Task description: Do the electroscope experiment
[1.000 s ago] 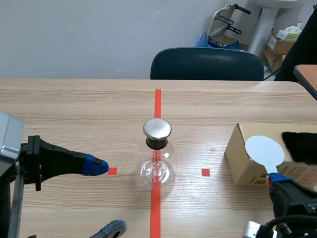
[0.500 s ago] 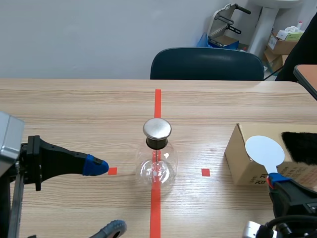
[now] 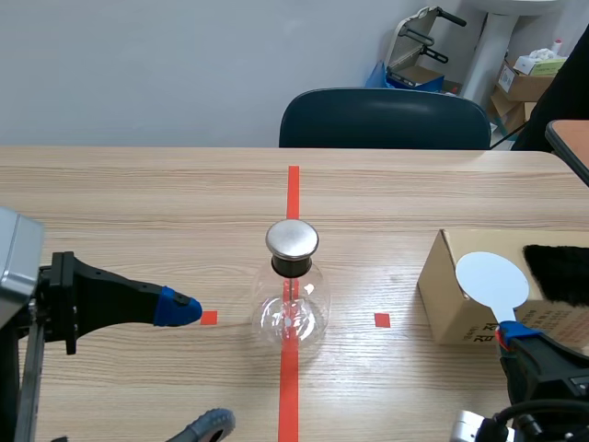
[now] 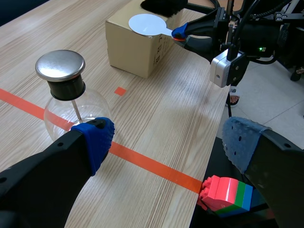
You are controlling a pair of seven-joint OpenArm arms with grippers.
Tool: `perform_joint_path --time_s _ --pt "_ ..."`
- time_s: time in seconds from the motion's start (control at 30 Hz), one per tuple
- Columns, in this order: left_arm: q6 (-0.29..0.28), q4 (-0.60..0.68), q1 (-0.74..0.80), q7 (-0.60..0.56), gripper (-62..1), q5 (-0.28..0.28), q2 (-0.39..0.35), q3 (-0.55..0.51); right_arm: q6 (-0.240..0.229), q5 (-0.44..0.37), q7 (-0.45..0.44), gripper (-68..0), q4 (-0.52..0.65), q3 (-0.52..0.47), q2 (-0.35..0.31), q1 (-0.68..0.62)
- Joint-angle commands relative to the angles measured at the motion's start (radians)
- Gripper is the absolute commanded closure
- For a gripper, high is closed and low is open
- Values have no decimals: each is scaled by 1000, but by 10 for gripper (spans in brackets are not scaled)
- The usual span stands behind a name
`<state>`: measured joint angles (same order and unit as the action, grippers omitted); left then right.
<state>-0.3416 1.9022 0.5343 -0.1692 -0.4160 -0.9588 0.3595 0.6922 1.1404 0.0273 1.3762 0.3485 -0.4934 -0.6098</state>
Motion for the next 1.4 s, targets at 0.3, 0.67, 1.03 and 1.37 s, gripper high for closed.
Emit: perform_joint_path --time_s 0.3,0.67,1.03,1.37 --pt "-2 7 0 -14 -491 -6 -3 -6 3 1 4 -9 6 -8 -11 12" --pt "-2 7 0 -14 -491 -6 -3 -6 3 1 3 -9 6 -8 -11 12" --pt "-1 7 0 -15 -491 37 -2 -6 3 1 3 -9 6 -8 -11 12" --pt "51 -7 -34 2 -491 127 65 -5 3 0 -7 -9 6 -8 -11 12"
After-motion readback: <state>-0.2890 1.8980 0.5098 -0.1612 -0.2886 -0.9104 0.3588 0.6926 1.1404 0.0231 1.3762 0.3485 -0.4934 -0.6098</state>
